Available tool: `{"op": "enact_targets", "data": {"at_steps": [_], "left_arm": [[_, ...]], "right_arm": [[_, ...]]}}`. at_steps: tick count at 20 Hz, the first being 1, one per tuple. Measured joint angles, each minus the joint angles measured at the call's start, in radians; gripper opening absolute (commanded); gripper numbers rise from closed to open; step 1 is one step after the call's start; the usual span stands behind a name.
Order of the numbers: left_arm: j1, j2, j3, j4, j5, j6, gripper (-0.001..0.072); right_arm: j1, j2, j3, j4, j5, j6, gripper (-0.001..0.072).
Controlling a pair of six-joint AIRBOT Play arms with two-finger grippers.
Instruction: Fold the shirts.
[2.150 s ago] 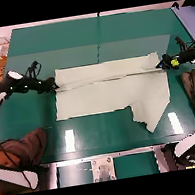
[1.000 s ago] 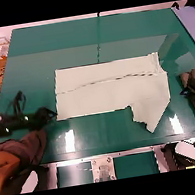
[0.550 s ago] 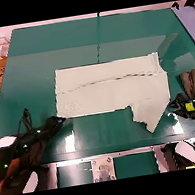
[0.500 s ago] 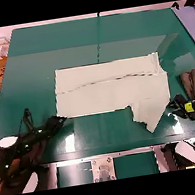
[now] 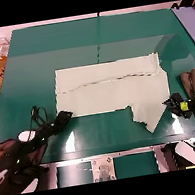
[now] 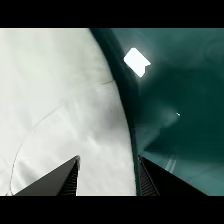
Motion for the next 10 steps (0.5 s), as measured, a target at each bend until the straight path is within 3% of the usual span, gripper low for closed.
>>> {"op": "enact_targets", "data": {"at_steps": [1, 2, 3, 4, 10], "left_arm": [[-0.006, -0.036, 0.024, -0.003, 0.02, -0.002, 0.0446], [-0.011, -0.067, 0.043, -0.003, 0.037, -0.001, 0.0299], [-0.014, -0.095, 0.06, -0.001, 0.051, -0.001, 0.0095], [-0.016, -0.115, 0.071, 0.0, 0.06, 0.001, 0.0023], [0.026, -0.158, 0.118, 0.02, -0.001, 0.043, 0.0023]], "right_arm": [[0.009, -0.005, -0.001, 0.004, -0.005, -0.001, 0.0452], [0.019, -0.01, -0.001, 0.006, -0.009, -0.003, 0.0452], [0.032, -0.014, -0.002, 0.011, -0.012, -0.004, 0.0455], [0.044, -0.02, -0.002, 0.014, -0.013, -0.005, 0.0476], [0.093, -0.043, -0.003, 0.025, -0.01, -0.007, 0.0464]]}}
